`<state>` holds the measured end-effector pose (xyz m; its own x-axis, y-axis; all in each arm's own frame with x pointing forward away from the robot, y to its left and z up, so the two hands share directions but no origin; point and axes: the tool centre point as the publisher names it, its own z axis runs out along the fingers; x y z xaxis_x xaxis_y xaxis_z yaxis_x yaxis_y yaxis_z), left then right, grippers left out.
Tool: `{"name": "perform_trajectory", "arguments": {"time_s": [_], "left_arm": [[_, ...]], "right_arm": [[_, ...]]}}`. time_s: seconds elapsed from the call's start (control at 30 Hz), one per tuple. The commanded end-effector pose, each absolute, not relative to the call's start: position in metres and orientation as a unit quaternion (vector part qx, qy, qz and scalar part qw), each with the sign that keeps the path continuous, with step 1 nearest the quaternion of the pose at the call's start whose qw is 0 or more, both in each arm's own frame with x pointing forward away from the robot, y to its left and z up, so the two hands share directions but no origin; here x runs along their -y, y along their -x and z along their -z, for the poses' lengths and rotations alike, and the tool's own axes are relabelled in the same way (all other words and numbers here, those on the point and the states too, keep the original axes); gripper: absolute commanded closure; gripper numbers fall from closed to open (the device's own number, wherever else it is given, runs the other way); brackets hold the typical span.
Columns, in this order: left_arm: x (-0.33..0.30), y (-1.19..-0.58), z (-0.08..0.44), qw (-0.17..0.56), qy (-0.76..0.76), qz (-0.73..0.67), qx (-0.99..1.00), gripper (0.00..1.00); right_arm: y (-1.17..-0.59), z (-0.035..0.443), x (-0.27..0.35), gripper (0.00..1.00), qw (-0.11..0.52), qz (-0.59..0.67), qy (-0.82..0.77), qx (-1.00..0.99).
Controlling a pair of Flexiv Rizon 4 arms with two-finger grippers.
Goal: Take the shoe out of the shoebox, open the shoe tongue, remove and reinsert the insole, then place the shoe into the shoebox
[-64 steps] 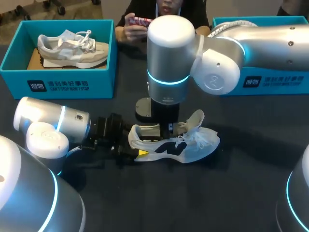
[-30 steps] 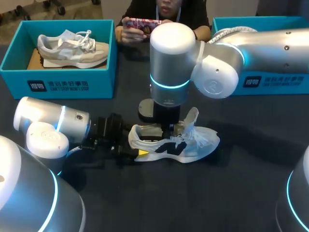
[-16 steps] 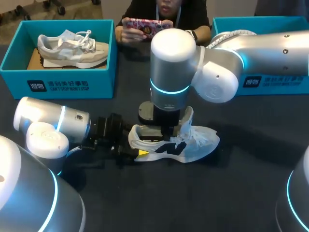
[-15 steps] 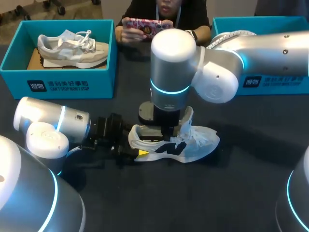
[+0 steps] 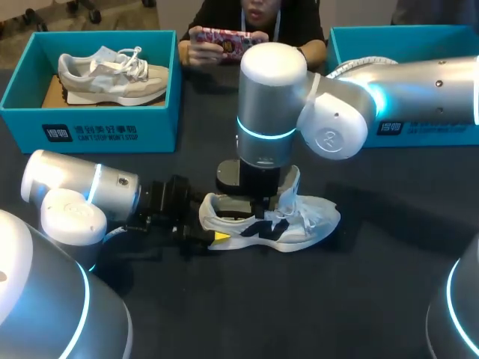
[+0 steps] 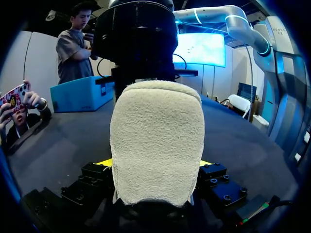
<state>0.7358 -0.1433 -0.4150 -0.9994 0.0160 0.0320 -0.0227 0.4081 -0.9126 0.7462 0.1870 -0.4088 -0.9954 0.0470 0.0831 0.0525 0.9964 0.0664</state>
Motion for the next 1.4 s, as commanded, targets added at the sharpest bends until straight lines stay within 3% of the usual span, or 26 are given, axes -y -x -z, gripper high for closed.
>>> {"name": "perform_trajectory", "arguments": {"time_s": [0.03, 0.07, 0.13, 1.0, 1.4], "left_arm": [[0.145, -0.735, 0.417, 0.018, -0.002, -0.543, 0.839, 1.0], [0.145, -0.735, 0.417, 0.018, -0.002, -0.543, 0.839, 1.0], [0.145, -0.735, 0.417, 0.018, -0.002, -0.543, 0.839, 1.0], [0.145, -0.735, 0.417, 0.018, -0.002, -0.543, 0.839, 1.0], [0.145, -0.735, 0.417, 0.018, -0.002, -0.543, 0.839, 1.0]], "right_arm": [[-0.739, 0.439, -0.199, 0.91, 0.049, 0.036, 0.028, 0.998], [-0.737, 0.442, -0.201, 0.97, 0.052, 0.038, 0.031, 0.997], [-0.734, 0.443, -0.203, 1.0, 0.054, 0.041, 0.037, 0.997], [-0.73, 0.382, -0.157, 1.0, 0.026, 0.022, 0.087, 0.996], [-0.738, 0.364, -0.153, 1.0, 0.049, 0.053, 0.07, 0.995]]}}
